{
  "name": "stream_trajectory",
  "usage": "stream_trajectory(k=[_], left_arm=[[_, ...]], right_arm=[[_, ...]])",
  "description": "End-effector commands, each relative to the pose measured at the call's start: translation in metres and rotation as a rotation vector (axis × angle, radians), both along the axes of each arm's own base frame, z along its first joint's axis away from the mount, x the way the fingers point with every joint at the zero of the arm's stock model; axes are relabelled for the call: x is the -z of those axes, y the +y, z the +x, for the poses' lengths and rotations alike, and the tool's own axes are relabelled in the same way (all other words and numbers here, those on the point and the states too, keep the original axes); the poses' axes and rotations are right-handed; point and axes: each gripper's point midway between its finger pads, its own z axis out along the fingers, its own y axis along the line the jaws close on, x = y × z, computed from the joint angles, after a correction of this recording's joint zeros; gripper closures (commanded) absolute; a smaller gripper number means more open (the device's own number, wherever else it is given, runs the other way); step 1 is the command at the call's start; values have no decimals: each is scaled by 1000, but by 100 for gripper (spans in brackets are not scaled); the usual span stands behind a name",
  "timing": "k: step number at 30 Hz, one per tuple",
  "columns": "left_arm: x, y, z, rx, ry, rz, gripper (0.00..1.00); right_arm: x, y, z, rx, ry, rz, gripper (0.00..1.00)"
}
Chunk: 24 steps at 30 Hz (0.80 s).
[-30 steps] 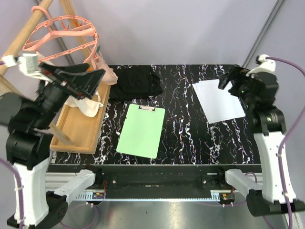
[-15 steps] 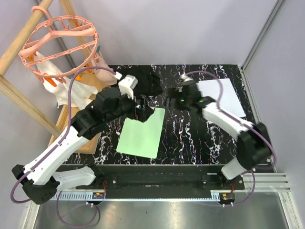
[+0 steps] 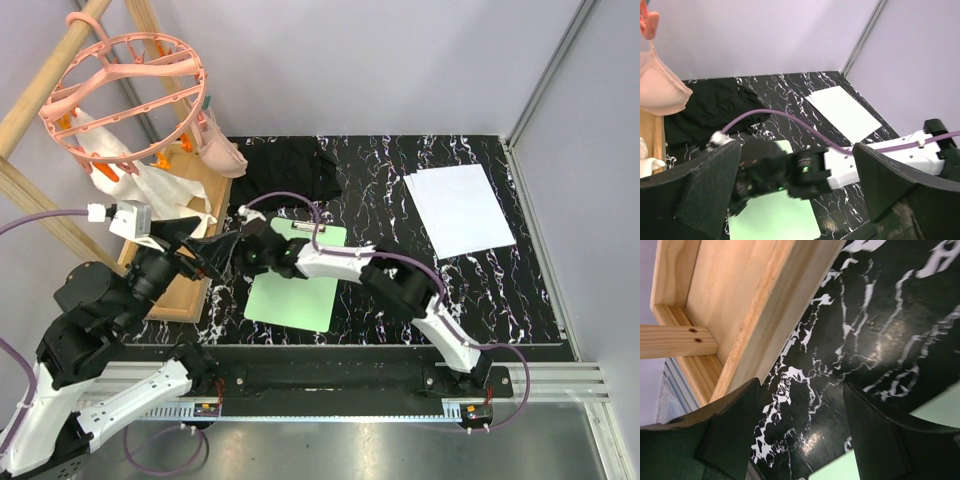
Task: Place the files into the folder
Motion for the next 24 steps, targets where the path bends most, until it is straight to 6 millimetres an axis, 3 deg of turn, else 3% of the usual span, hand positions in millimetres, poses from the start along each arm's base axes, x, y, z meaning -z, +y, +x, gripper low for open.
stream_trajectory(k=[1,6,8,9,11,12,13,14,15,16,17,18,19,21,22,24], left_arm=[[18,-17,0,66,34,31,1],[15,-21,-8,118,26,27,1],[15,-21,-10,127,25,34,1],[11,-20,-12,130,19,31,1],[12,-20,-13,136,24,48,1],[11,-19,-14,138,26,52,1],[14,-19,-14,138,34,66,1],[17,-20,-13,139,45,81,1],[18,-20,-13,141,51,88,1],[23,-21,-13,143,67,102,1],[27,-23,-12,149,79,109,1],[33,-26,-11,154,92,119,1],[36,-28,-9,156,97,120,1],[53,-37,0,153,130,146,1],[55,-43,6,151,124,143,1],[73,-61,22,161,165,176,1]], right_arm=[[2,15,1,25,15,-20,24],[32,-8,-10,27,47,-166,24],[35,-18,-15,30,63,-206,23],[48,-34,-21,48,90,-263,23],[39,-53,-26,84,107,-300,21],[54,-76,-36,103,143,-366,21],[33,-85,-40,115,136,-353,19],[30,-97,-44,126,137,-366,18],[49,-129,-56,159,162,-437,18],[21,-139,-59,169,133,-398,18],[16,-152,-63,174,119,-406,17],[29,-181,-71,185,111,-466,16],[-1,-188,-73,185,70,-414,15],[-7,-214,-78,193,28,-429,9],[-32,-221,-77,214,-14,-379,6],[-32,-252,-73,287,-56,-412,0]])
